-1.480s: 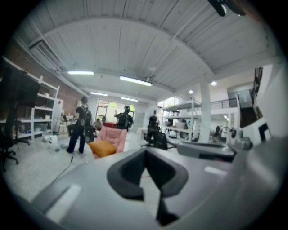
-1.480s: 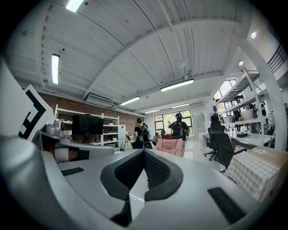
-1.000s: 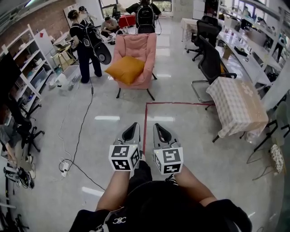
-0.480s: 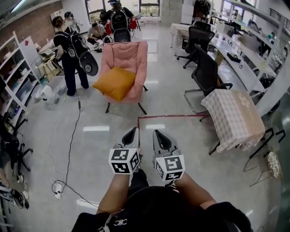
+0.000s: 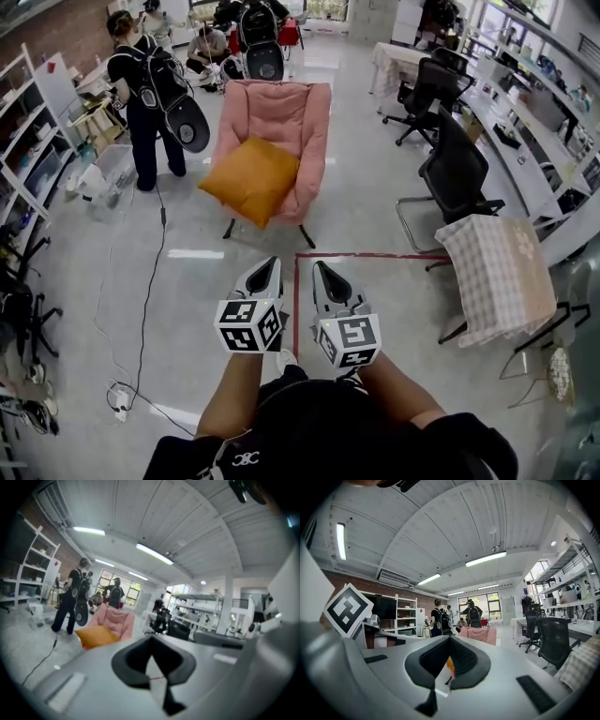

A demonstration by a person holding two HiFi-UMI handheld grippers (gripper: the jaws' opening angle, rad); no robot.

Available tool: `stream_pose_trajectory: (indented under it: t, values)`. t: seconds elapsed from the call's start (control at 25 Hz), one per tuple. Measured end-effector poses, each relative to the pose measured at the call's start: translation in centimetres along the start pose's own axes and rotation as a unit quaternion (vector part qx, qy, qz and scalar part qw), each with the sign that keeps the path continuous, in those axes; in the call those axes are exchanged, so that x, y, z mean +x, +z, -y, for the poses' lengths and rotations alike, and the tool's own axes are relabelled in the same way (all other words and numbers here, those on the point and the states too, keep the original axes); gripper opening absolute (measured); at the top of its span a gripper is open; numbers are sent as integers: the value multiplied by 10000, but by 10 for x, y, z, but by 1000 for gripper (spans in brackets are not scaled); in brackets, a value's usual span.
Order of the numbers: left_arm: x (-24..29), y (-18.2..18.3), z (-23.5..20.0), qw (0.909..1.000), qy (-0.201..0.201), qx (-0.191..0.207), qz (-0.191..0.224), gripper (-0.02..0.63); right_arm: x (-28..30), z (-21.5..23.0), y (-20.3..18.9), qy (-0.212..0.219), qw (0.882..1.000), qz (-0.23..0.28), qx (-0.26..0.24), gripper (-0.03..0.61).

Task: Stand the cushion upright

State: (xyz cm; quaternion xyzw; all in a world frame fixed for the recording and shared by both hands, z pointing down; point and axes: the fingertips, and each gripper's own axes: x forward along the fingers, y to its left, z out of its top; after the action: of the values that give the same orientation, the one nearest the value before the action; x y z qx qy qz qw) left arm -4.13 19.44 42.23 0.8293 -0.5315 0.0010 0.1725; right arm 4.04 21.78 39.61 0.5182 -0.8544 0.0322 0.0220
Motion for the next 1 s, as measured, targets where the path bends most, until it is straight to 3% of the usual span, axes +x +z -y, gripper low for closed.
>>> stream_pose_trajectory:
  t: [0.24,0.6,1.0]
  values:
    - [44,21,-69,9998,128,-125,-93,-3,78,-7,3,81,9999,-103,0,-5]
    - [72,36,-112,9994,228,-199,-142,-3,139,-7,4,178,9993,-326,20,-5]
    - [112,67,-159,9983,538,196,60,-3,216,-3,6,446,9985,-291,-137,-5]
